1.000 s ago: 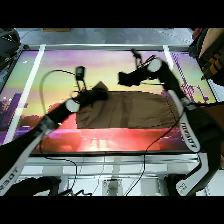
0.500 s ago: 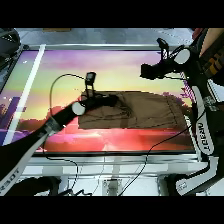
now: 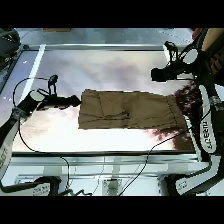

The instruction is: Fold the clothes and pants, and hang the long-sleeved shirts on hangers.

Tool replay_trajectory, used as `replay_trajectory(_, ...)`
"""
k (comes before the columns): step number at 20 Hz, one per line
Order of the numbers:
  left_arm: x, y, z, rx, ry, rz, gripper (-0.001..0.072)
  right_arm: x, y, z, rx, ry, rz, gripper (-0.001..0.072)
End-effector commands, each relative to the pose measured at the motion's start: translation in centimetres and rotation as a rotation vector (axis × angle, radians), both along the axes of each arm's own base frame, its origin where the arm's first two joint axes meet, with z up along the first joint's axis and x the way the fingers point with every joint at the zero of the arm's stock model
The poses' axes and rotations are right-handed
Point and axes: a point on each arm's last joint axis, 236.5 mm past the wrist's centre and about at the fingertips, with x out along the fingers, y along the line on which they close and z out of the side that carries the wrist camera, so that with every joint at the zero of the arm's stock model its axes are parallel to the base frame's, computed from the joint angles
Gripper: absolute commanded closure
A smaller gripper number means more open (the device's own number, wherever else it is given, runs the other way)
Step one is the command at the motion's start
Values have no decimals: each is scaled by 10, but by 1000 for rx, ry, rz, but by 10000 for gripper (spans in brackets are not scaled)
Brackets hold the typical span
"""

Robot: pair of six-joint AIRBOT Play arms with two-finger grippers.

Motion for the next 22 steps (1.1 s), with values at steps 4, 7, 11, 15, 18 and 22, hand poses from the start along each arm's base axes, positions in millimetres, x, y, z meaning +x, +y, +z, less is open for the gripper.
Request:
replay_trajectory(4,-17,-1,-69,-80,179,-47,7,-1,-1,0,-2,1,6,680)
replay_trajectory(7,-17,-24,-72,-193,193,-68,19,-1,5,2,24,1,11,680)
replay_trajectory(11,-21,-49,-73,-197,170,-141,244,-2,9,0,23,6,19,680)
replay_trajectory(15,-34,-78,-72,-190,176,-216,347,-10,21,-17,20,45,41,679)
replay_trajectory(18,-33,-79,-58,-205,165,-243,691,-20,31,-36,18,89,60,679)
replay_trajectory(22,-29,-68,16,-247,132,-297,693,-29,53,-57,15,117,94,680)
